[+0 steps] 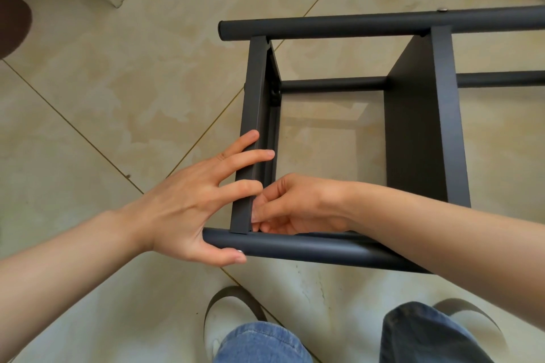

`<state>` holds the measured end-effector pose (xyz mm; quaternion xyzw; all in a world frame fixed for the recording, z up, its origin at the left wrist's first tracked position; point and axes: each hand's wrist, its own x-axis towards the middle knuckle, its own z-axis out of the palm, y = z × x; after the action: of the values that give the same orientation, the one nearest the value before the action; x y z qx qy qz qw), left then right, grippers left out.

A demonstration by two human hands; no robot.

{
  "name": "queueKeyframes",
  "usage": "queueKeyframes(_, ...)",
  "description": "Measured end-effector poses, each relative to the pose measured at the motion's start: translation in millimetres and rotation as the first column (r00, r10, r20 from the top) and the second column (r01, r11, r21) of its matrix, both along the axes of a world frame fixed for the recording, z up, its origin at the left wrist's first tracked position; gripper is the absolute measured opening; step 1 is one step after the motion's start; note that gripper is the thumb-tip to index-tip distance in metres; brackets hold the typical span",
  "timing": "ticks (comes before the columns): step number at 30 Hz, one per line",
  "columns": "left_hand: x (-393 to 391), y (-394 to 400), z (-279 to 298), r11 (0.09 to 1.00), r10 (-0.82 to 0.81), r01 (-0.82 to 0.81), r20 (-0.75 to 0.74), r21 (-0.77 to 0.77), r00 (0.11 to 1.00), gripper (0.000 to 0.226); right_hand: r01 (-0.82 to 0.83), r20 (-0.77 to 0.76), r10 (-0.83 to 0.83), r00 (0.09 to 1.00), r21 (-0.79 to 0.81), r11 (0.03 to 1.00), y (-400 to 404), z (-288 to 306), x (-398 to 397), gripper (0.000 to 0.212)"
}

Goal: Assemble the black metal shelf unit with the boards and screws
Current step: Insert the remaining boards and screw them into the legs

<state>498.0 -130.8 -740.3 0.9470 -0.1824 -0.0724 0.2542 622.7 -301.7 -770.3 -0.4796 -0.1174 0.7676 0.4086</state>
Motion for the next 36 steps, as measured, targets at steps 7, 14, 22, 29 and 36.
queueKeyframes(7,0,0,0,1.0,0.001,-0.001,0.003,-0.013,1.0,0.068,0.0,-0.115,0.001,0.993,0.003,1.0,-2,-3,2,0.031)
queueKeyframes(14,-1,0,-1,1.0,0.005,-0.005,0.007,-0.012,1.0,0.067,-0.029,-0.139,0.027,0.99,-0.013,1.0,-2,-3,3,0.025)
queueKeyframes(22,-1,0,-1,1.0,0.001,-0.001,0.012,-0.009,1.0,0.067,-0.067,-0.017,0.066,0.998,-0.081,0.994,2,-5,-6,0.033)
queueKeyframes(29,-1,0,1,1.0,0.005,-0.005,0.008,-0.009,1.0,0.067,0.007,-0.038,-0.008,0.999,-0.034,0.999,1,-5,-4,0.02)
queueKeyframes(36,-1,0,-1,1.0,0.0,0.0,0.007,-0.011,1.0,0.066,-0.057,-0.046,0.054,0.998,-0.073,0.996,-1,-8,-1,0.02)
